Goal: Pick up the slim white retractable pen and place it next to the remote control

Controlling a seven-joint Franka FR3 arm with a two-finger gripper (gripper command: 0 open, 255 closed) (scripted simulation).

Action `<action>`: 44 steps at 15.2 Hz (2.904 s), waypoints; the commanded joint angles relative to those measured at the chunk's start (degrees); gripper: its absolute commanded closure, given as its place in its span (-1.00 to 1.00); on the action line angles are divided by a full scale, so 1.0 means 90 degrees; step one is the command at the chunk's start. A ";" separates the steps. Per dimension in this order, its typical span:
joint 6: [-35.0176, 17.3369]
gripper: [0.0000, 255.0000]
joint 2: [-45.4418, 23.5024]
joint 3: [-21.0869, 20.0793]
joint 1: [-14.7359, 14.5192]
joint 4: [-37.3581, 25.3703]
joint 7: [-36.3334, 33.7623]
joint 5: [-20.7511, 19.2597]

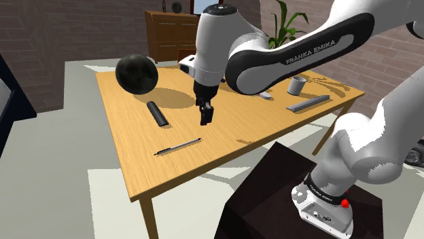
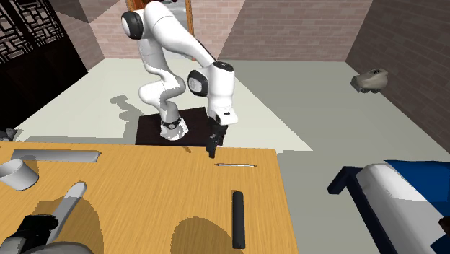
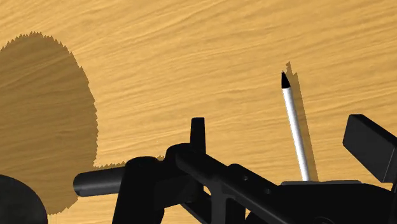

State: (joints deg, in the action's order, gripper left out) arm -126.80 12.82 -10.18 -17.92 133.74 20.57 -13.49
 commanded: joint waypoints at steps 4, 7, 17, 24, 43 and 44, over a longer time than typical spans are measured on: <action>-0.0751 -1.00 -0.0630 -0.0301 -0.0283 0.0132 0.0480 -0.0446; -0.1026 -1.00 -0.0873 -0.0377 -0.0337 0.0181 0.0556 -0.0648; -0.1533 -1.00 -0.1318 -0.0321 -0.0242 0.0277 0.0322 -0.1000; -0.1533 1.00 -0.1317 -0.0321 -0.0242 0.0277 0.0322 -0.1000; -0.0592 1.00 -0.0670 -0.0316 -0.0312 -0.0111 0.0898 -0.0435; -0.0511 1.00 -0.0625 -0.0313 -0.0317 -0.0153 0.0938 -0.0400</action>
State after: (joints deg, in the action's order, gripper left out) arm -132.20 6.72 -13.18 -20.84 132.80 28.29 -17.49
